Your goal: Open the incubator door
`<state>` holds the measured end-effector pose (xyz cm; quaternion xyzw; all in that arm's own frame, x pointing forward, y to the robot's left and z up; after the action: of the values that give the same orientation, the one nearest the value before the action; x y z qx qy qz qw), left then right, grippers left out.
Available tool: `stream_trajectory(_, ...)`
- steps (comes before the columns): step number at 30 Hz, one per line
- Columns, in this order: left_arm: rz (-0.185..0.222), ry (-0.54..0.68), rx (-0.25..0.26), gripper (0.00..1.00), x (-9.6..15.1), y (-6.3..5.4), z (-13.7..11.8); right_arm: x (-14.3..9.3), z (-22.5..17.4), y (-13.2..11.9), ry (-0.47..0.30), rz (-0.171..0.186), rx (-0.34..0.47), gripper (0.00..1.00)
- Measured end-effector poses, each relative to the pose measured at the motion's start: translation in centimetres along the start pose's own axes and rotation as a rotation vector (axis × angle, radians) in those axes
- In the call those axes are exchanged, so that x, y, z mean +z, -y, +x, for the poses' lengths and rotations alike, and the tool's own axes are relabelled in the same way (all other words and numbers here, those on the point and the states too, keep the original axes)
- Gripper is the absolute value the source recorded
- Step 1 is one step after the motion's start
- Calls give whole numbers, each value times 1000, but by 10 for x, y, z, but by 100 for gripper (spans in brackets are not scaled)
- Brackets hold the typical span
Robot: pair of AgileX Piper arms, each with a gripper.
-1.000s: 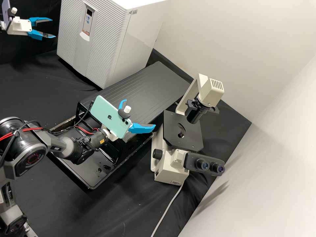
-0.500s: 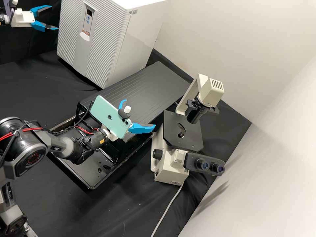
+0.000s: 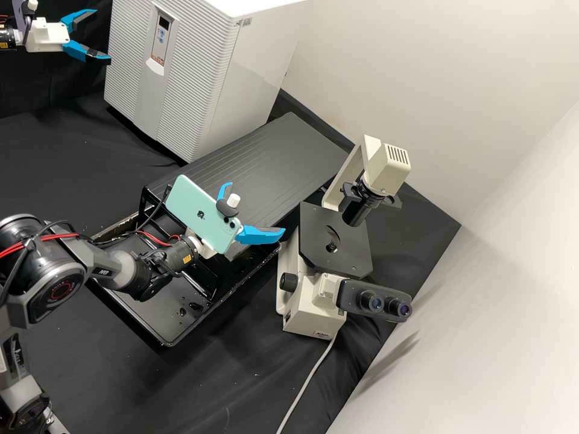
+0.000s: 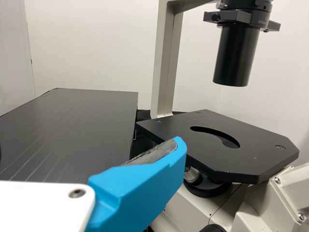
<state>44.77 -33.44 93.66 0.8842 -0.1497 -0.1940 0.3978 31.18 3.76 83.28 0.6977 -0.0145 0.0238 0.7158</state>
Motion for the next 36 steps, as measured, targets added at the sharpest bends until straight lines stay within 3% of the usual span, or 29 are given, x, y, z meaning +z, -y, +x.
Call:
stream_trajectory(19,31,79,36,100,12,-6,33,0,0,0,0,0,0,100)
stream_trajectory(30,14,84,42,100,4,4,39,0,0,0,0,0,0,100)
stream_trajectory(36,-20,91,30,100,3,18,43,0,0,0,0,0,0,100)
